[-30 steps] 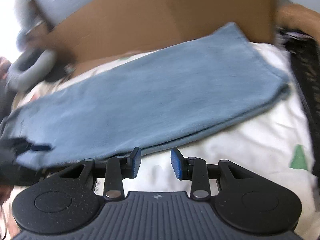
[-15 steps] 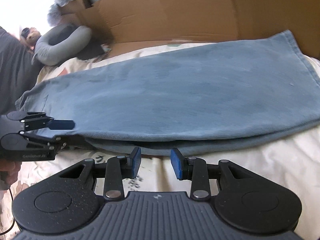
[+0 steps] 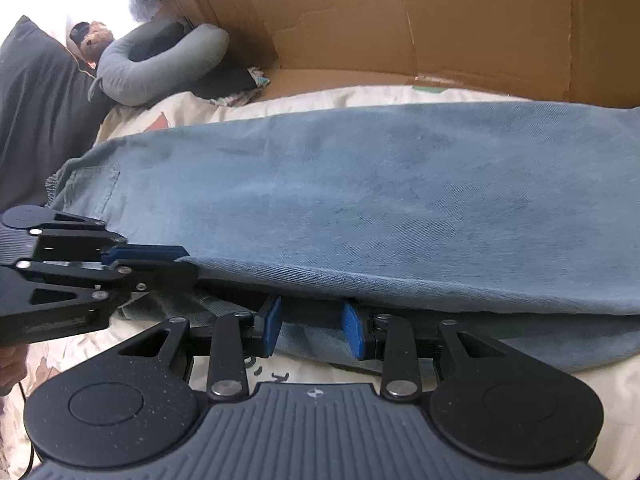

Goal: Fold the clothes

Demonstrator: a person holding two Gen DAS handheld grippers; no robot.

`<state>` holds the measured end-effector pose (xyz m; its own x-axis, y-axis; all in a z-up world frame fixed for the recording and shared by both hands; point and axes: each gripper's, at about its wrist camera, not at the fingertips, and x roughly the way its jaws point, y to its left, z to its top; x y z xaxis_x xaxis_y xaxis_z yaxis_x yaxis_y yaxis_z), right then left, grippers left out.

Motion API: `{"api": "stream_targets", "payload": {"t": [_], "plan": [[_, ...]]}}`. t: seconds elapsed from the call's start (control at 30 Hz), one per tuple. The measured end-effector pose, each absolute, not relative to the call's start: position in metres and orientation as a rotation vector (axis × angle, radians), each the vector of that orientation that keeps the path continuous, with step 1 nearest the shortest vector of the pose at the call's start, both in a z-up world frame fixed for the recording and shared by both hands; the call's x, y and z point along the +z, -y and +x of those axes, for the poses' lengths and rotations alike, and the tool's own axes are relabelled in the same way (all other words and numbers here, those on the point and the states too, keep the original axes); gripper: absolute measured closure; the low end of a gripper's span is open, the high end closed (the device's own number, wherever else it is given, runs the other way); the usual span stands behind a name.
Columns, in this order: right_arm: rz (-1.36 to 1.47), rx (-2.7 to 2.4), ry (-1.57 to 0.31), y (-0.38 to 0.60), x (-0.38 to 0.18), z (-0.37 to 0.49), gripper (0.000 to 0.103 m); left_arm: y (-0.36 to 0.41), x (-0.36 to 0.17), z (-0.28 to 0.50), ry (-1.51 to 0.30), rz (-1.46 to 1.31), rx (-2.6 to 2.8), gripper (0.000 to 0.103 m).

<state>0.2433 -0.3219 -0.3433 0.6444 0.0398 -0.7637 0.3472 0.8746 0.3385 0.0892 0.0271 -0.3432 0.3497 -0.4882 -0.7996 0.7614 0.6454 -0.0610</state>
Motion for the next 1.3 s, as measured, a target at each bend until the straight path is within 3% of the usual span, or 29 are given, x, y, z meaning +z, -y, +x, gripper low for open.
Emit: {"api": "stream_targets", "payload": {"t": [0.47,0.73,0.9,1.0,1.3], "plan": [[0.442,-0.121,-0.919,0.29,-0.365,0.241,0.063,-0.028,-0.349,0.089,-0.931,0.369,-0.868,0.092],[0.427,-0.117,-0.933,0.282,-0.366,0.235,0.064,-0.04,-0.366,0.077,-0.975,0.447,-0.849,0.068],[0.438,-0.112,-0.939,0.282,-0.365,0.232,0.063,-0.054,-0.361,0.073,-0.98,0.5,-0.828,0.064],[0.461,-0.108,-0.942,0.283,-0.362,0.231,0.063,-0.071,-0.352,0.072,-0.987,0.49,-0.791,0.051],[0.455,-0.073,-0.909,0.278,-0.345,0.228,0.063,-0.142,-0.333,0.073,-1.02,0.379,-0.567,0.047]]}}
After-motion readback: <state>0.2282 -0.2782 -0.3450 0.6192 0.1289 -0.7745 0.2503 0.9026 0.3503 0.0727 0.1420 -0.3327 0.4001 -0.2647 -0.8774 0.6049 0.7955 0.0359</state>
